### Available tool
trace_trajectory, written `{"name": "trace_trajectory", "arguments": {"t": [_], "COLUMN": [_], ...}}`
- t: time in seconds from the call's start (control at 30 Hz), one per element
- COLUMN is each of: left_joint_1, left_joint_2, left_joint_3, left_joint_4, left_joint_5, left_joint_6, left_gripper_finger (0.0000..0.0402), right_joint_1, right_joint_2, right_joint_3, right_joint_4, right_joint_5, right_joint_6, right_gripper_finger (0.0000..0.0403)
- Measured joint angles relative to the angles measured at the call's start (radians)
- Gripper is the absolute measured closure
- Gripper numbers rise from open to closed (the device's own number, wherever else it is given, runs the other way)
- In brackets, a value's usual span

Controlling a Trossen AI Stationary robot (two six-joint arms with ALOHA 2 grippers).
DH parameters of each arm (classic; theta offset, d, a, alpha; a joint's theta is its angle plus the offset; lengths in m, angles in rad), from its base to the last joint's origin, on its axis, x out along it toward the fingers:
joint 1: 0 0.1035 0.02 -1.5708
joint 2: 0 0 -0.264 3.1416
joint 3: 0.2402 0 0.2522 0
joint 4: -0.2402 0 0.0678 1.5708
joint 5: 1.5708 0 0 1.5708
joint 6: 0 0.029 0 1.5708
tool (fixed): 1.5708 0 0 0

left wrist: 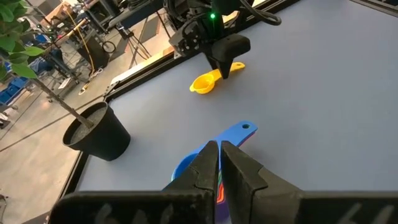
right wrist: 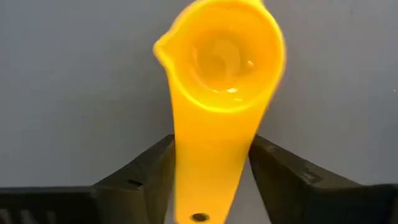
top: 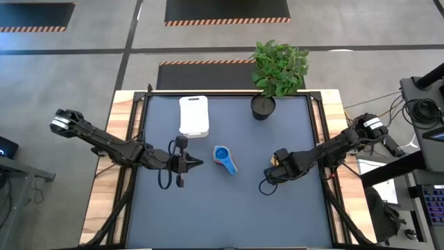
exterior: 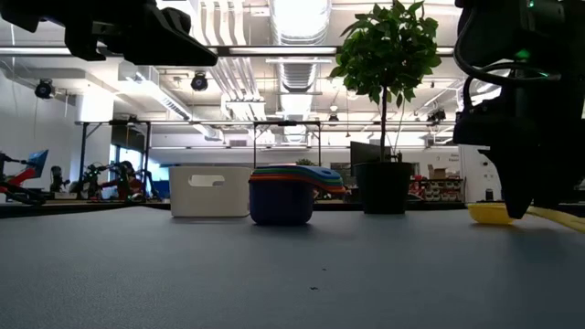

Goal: Nest measuring cups in basket
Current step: Stack the yellow measuring cup on the top of the blue measuring cup

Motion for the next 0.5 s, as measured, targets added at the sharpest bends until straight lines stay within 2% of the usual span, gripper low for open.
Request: {"name": "trace_trajectory", "arguments": {"t": [0.17, 0.5], "left_joint_1": [0.0, 0.0], "left_joint_2": [0.0, 0.0], "left_joint_3": [0.0, 0.0], "left_joint_4": [0.0, 0.0], "left_joint_5": [0.0, 0.0], "left_joint_6": [0.0, 0.0], "left_gripper_finger": [0.0402, 0.0402], "right_joint_1": [0.0, 0.0], "right_joint_2": [0.0, -0.002], "right_joint_3": [0.0, 0.009], "right_joint_4": [0.0, -0.017], "right_joint_5": [0.007, 0.004], "right_joint_6": [-0.021, -0.076], "right_gripper_finger": [0.0258, 0.0244]}}
